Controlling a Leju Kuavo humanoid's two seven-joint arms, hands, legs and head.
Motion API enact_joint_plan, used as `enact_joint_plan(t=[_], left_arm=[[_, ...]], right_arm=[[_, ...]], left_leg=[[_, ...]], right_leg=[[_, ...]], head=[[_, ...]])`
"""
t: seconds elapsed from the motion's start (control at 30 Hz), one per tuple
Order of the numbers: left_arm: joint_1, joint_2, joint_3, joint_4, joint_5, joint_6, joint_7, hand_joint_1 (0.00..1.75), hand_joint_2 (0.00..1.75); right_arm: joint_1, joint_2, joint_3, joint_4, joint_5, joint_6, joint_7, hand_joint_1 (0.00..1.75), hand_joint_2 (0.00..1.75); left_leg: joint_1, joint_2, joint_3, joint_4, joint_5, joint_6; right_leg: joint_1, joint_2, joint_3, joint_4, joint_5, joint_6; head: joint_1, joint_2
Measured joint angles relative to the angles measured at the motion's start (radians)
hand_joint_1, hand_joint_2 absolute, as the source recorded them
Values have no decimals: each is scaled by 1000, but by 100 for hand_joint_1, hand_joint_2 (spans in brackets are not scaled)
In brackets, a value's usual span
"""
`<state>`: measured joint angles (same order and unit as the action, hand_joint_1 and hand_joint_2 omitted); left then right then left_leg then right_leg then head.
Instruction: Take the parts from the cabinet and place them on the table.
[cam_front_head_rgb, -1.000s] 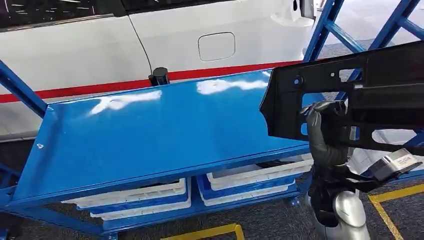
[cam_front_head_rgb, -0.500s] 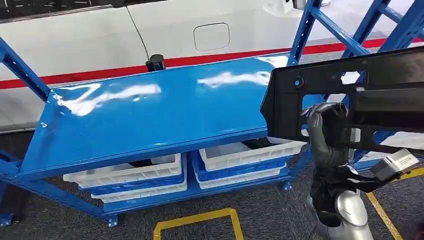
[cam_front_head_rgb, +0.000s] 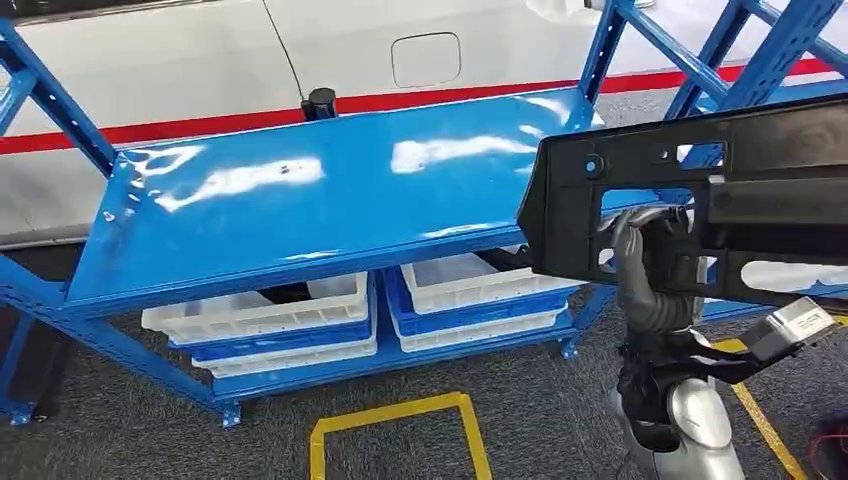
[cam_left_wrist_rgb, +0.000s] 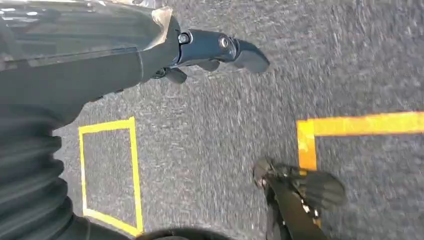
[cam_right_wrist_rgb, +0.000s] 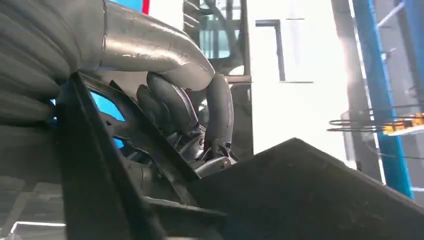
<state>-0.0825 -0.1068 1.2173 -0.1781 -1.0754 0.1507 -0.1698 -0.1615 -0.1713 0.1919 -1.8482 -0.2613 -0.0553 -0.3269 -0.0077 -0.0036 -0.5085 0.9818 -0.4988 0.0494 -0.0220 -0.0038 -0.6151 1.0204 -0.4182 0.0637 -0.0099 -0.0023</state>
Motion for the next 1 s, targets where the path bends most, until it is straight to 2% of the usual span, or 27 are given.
enact_joint_plan(t=[0.03, 0.07, 0.1, 0.13, 0.17, 0.2, 0.23, 0.27, 0.3, 0.33, 0.37, 0.4, 0.47, 0.5, 0.53, 0.57, 0.6, 0.63, 0.67, 0.7, 0.77, 0.8, 0.83, 0.87, 0.9, 0.97, 1.0], left_arm=[[-1, 0, 0, 0, 0, -2, 0, 0, 175], [-2, 1, 0, 0, -1, -4, 0, 0, 175], [-2, 2, 0, 0, -1, -4, -1, 0, 175], [-1, 2, 0, 0, -1, -5, -1, 0, 175], [-1, 2, 0, 0, -1, -6, -2, 0, 175], [-1, 1, 0, 0, -3, -7, -2, 0, 175], [-1, 1, 0, 0, -3, -8, -3, 0, 175], [-1, 1, 0, 0, -5, -9, -3, 0, 175], [-1, 1, -1, 0, -9, -11, -4, 0, 175], [-2, 1, -1, 0, -13, -14, -5, 0, 175], [-2, 2, -2, 0, -16, -14, -7, 0, 175], [-2, 2, -3, 0, -21, -15, -10, 0, 175], [-1, 3, -5, 0, -25, -15, -13, 0, 175], [1, 4, -5, 0, -27, -15, -13, 0, 175], [1, 5, -6, 0, -30, -15, -13, 0, 175], [2, 4, -7, 0, -33, -15, -13, 0, 175], [2, 3, -10, 1, -34, -15, -14, 0, 175], [2, 3, -11, 1, -34, -15, -14, 0, 175], [1, 3, -11, 1, -35, -15, -14, 0, 175], [1, 3, -11, 1, -35, -15, -14, 0, 175], [1, 3, -12, 1, -35, -15, -14, 0, 175], [1, 3, -13, 0, -37, -15, -15, 0, 175], [0, 3, -14, 0, -38, -15, -17, 0, 175], [-3, 4, -15, 0, -40, -15, -20, 0, 175], [-3, 4, -16, 0, -40, -15, -23, 0, 175], [-3, 3, -17, 0, -42, -15, -24, 0, 175], [-2, 3, -19, 0, -43, -15, -25, 0, 175]], right_arm=[[1, -2, 0, 0, -5, 0, -2, 175, 175], [0, -5, 0, 0, -7, 0, -4, 175, 175], [1, -8, 0, 0, -10, 0, -6, 175, 175], [2, -10, -1, 0, -13, 0, -8, 175, 175], [5, -12, -2, 0, -16, -1, -10, 175, 175], [10, -13, -3, 0, -23, -1, -13, 175, 175], [14, -13, -4, 0, -29, -1, -13, 175, 175], [18, -14, -6, -1, -36, -1, -14, 175, 175], [22, -14, -10, -6, -43, 0, -14, 175, 175], [25, -14, -17, -14, -48, 2, -14, 175, 175], [25, -14, -20, -18, -52, 5, -14, 175, 175], [32, -14, -24, -26, -56, 7, -15, 175, 175], [52, -15, -30, -35, -59, 14, -16, 175, 175], [63, -15, -31, -39, -61, 16, -16, 175, 175], [68, -15, -32, -43, -61, 21, -18, 175, 175], [76, -15, -34, -48, -61, 22, -18, 175, 175], [83, -15, -37, -55, -61, 25, -19, 175, 175], [89, -14, -40, -60, -61, 27, -21, 175, 175], [93, -14, -44, -62, -61, 27, -21, 175, 175], [98, -14, -45, -63, -61, 28, -21, 175, 175], [107, -14, -47, -67, -60, 29, -21, 175, 175], [110, -14, -48, -70, -60, 30, -21, 175, 175], [112, -14, -50, -74, -60, 31, -23, 175, 175], [117, -14, -53, -81, -59, 31, -25, 175, 175], [118, -14, -54, -86, -58, 32, -27, 175, 175], [124, -13, -54, -91, -55, 33, -30, 175, 175], [133, -14, -55, -97, -52, 33, -31, 175, 175]], left_leg=[[2, 6, -3, -7, 15, 5], [2, 7, -17, -7, 26, 14], [0, 8, -30, -7, 38, 13], [-2, 10, -45, -5, 49, 15], [-3, 12, -62, -3, 61, 15], [-3, 13, -79, -1, 72, 14], [-3, 14, -94, 0, 82, 12], [-2, 15, -109, 4, 91, 9], [-1, 14, -122, 9, 100, 5], [-2, 14, -133, 20, 106, -2], [-9, 13, -145, 33, 109, -6], [-9, 13, -147, 35, 119, -12], [-6, 13, -150, 28, 138, -21], [-6, 11, -153, 28, 147, -26], [-1, 7, -164, 41, 108, -34], [1, 5, -171, 76, 49, -42], [5, 4, -188, 146, -22, -50], [9, 4, -206, 224, -75, -56], [12, 4, -218, 291, -100, -59], [14, 4, -216, 330, -94, -61], [17, 5, -158, 287, -31, -60], [18, 4, -90, 200, 4, -56], [18, 1, -23, 109, 10, -50], [15, -5, 32, 22, -28, -42], [10, -6, 40, -4, -32, -38], [1, -6, 30, 0, -22, -25], [-1, -4, 24, -7, -8, -13]], right_leg=[[-2, 2, -17, 23, -33, -7], [-1, 2, -39, 70, -84, -20], [0, 2, -55, 137, -135, -28], [0, 2, -72, 209, -175, -30], [0, 3, -85, 276, -196, -23], [0, 2, -79, 309, -188, -11], [-1, 2, -55, 294, -162, 4], [-2, 2, -11, 242, -127, 18], [-3, 2, 45, 165, -104, 27], [-4, 1, 120, 63, -110, 25], [0, 1, 179, -23, -141, 14], [2, 5, 169, -28, -151, -3], [8, 4, 156, -25, -141, -18], [0, 2, 146, -29, -129, -31], [-6, -1, 139, -28, -118, -39], [-6, -1, 128, -28, -108, -50], [-6, -2, 115, -28, -95, -53], [-5, -2, 105, -27, -83, -54], [-4, -2, 89, -25, -71, -52], [-4, -2, 73, -23, -60, -50], [-4, -1, 46, -18, -44, -43], [-5, 0, 33, -14, -36, -39], [-5, 0, 27, -12, -29, -35], [-1, 0, 20, -12, -21, -28], [-2, -1, 18, -14, -13, -17], [-8, -2, 16, -22, 6, -2], [-6, -2, 15, -28, 17, 7]], head=[[-1, 0], [5, 0], [6, 0], [5, 0], [5, 0], [5, 0], [6, 0], [5, 0], [5, 0], [6, 0], [8, 0], [1, 0], [1, 0], [3, 0], [1, 0], [-2, 0], [-7, 0], [-5, 0], [-6, 0], [-5, 0], [-6, 0], [-6, 0], [-7, 0], [-6, 0], [-3, 0], [-10, 0], [-9, 0]])
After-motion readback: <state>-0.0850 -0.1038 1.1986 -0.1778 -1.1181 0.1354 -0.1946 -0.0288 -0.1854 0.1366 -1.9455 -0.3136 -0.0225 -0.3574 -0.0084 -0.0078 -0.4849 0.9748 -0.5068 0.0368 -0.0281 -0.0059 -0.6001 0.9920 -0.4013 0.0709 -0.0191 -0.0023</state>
